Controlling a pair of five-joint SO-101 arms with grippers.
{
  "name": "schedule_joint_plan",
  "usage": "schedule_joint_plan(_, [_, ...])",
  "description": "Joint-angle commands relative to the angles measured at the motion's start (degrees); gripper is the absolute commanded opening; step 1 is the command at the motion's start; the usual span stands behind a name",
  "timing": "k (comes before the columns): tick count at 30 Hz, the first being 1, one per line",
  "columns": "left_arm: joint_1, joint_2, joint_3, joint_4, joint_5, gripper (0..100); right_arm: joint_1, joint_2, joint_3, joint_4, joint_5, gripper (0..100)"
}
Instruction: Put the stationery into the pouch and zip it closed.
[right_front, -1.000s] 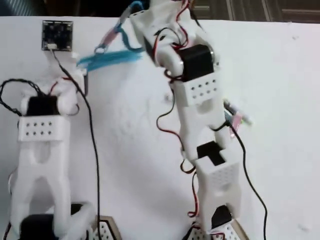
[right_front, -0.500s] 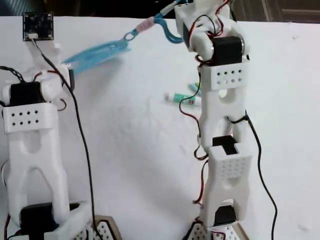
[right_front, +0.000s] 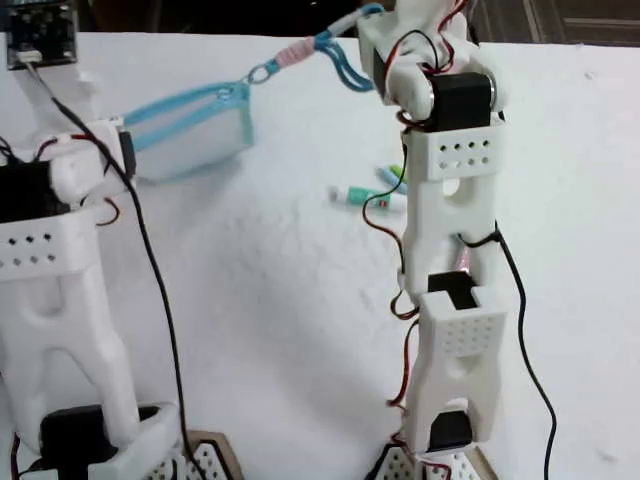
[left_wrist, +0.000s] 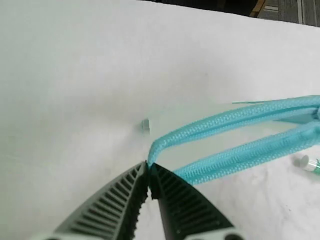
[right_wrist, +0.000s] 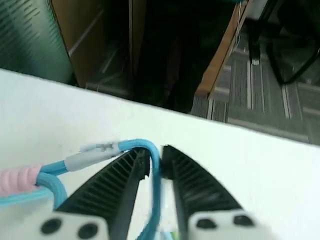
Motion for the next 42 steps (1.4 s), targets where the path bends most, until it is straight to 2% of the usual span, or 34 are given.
schedule_joint_plan(1, [-0.48,-0.04,-7.30,7.12,2.46,2,-1.01,-5.23,-2.55,7.34,-0.26,22.8])
schedule_joint_plan(4, [-0.57,-0.04,-13.19,12.40,3.96,2,-1.54,-7.96,-2.55,13.23,-0.26,36.7])
schedule_joint_plan(6, [-0.66,-0.31,-16.26,13.19,4.31,2,-1.71,-10.07,-2.55,16.48,-0.26,41.6])
schedule_joint_plan(13, [-0.92,-0.57,-17.05,13.27,7.38,2,1.10,-17.54,-1.85,18.33,-0.26,42.1])
schedule_joint_plan(16, [-0.92,-1.10,-15.38,13.27,7.74,2,3.74,-19.12,2.55,18.42,-0.26,37.2])
schedule_joint_plan(22, [-0.75,-5.14,-14.15,13.27,8.26,2,6.46,-22.11,23.38,18.33,0.97,16.1])
schedule_joint_plan(25, [-0.84,-7.96,-14.07,13.27,8.18,2,5.85,-22.55,36.04,18.33,11.43,12.3])
schedule_joint_plan(29, [0.57,-13.14,-14.07,13.27,8.18,2,4.00,-22.37,46.95,17.36,35.78,15.4])
schedule_joint_plan(32, [2.86,-16.31,-14.07,13.19,8.18,2,3.03,-21.41,48.09,10.86,49.67,16.0])
schedule_joint_plan(34, [3.82,-17.01,-14.07,13.10,8.26,2,2.86,-18.86,48.44,9.63,53.01,15.9])
schedule_joint_plan(42, [3.91,-13.32,-13.27,11.25,9.23,2,0.57,-2.15,42.55,9.80,55.30,23.0])
